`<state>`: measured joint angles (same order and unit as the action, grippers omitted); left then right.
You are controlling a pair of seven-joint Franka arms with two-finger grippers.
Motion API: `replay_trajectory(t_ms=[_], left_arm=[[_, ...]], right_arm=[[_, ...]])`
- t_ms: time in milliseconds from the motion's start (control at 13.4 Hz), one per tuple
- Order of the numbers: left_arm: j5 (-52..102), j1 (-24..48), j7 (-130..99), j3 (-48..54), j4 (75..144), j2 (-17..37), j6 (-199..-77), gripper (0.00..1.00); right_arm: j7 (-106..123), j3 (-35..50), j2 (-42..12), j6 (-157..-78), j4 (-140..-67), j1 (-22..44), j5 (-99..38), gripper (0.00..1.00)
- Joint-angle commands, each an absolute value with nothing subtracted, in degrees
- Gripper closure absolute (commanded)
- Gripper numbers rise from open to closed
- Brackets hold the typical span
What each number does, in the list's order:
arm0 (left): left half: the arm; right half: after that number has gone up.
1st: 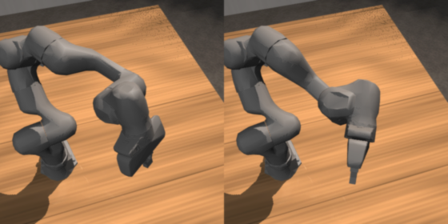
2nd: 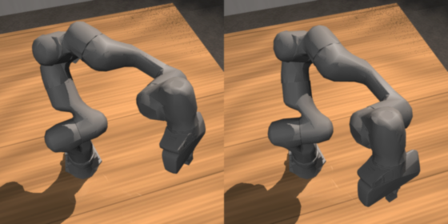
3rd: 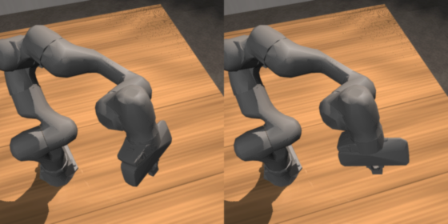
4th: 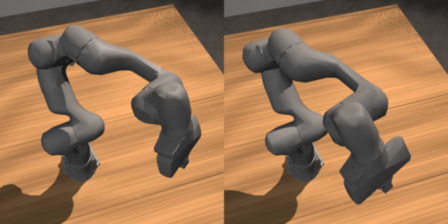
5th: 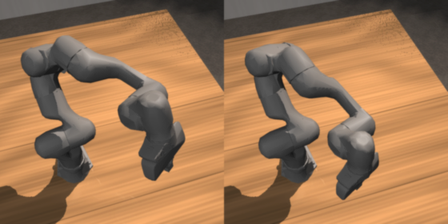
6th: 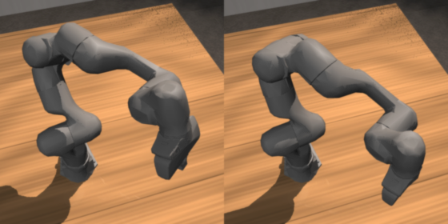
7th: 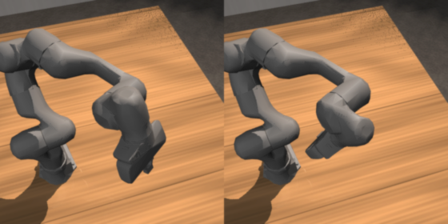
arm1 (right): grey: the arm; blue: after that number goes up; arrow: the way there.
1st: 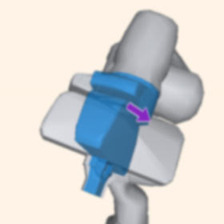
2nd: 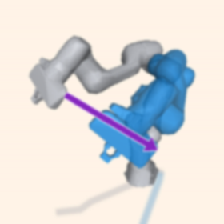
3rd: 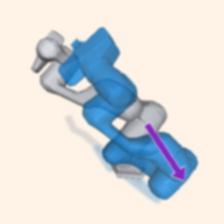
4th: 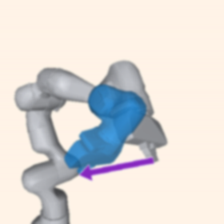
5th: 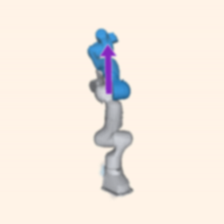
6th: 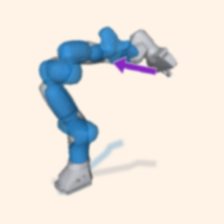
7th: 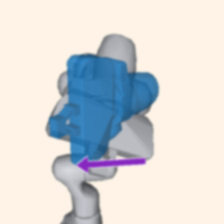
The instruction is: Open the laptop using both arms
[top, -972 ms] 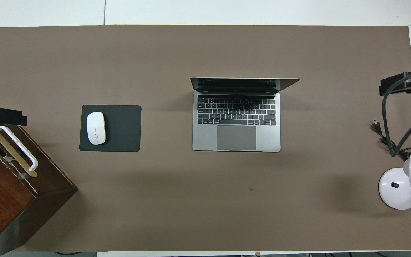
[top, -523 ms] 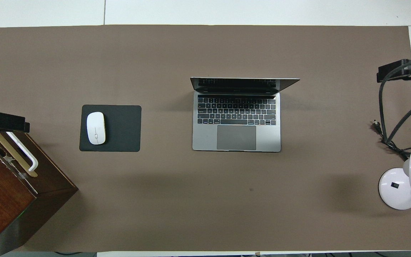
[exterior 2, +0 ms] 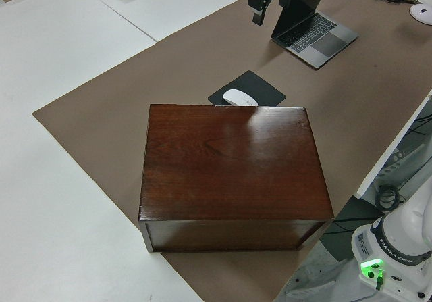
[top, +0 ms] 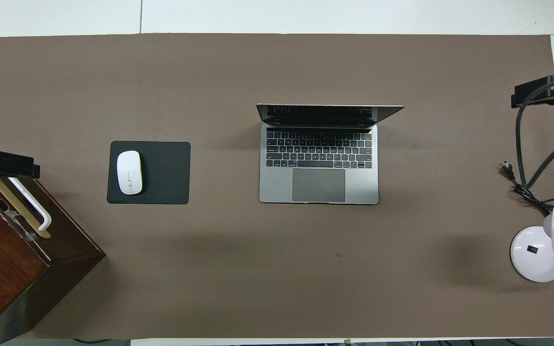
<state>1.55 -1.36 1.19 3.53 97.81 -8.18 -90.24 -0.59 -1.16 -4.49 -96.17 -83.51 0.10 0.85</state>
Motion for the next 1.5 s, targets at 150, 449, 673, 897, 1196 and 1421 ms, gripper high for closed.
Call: replay_trajectory(t_ms=[150,449,673,897,1196,1421], left_arm=[[0.9,-2.0,1.1,4.1,96.7,-7.9,-89.1,0.00],[0.9,-1.8,1.1,4.2,96.7,-7.9,-88.9,0.00],[0.8,-1.8,1.1,4.2,96.7,-7.9,-88.9,0.00],[0.9,-1.8,1.1,4.2,96.7,-7.9,-89.1,0.00],[0.9,-1.9,1.1,4.2,96.7,-8.0,-89.1,0.00],[0.9,-1.8,1.1,4.2,96.7,-7.9,-89.3,0.00]], right_arm=[[0.6,-0.5,-4.3,-95.9,-82.4,-1.6,-1.5,0.00],[0.5,-0.9,-0.9,-95.6,-86.6,-1.1,-4.4,0.00],[0.5,-0.9,2.7,-95.6,-92.0,-1.2,-3.7,0.00],[0.9,-0.9,3.0,-94.8,-91.8,-1.0,-1.7,0.00],[0.9,-0.9,4.4,-95.2,-92.8,-0.7,-1.5,0.00],[1.1,-0.9,4.5,-95.0,-92.8,-0.8,-1.6,0.00]])
